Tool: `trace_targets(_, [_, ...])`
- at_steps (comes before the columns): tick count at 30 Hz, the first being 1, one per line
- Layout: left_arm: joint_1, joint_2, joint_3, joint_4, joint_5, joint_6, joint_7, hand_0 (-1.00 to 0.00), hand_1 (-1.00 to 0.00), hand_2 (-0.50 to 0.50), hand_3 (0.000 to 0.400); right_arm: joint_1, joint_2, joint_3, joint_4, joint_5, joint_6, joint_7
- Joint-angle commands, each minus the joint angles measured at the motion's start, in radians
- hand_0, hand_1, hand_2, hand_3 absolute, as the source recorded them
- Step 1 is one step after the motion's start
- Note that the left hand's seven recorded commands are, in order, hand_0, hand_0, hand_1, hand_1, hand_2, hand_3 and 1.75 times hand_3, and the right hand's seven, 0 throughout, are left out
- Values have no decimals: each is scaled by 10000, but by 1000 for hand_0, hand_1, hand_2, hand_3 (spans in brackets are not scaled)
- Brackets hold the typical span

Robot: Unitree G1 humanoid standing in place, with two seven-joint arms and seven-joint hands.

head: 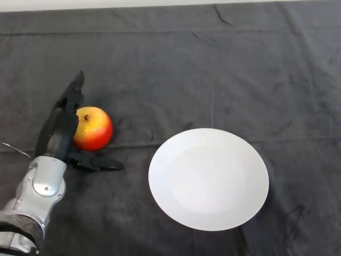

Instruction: Move the apple to the plate

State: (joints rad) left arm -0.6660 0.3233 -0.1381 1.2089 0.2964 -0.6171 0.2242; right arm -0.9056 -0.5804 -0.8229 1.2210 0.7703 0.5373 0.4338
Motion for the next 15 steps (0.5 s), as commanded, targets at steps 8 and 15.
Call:
trace_targets(8, [-228, 218, -228, 418, 244, 633, -174, -1000, -1000, 0, 400, 352, -175, -42, 59, 92, -61, 4])
trace_targets(15, [-245, 231, -330, 377, 316, 824, -169, -1000, -1000, 0, 400, 353, -174, -41, 57, 92, -62, 3])
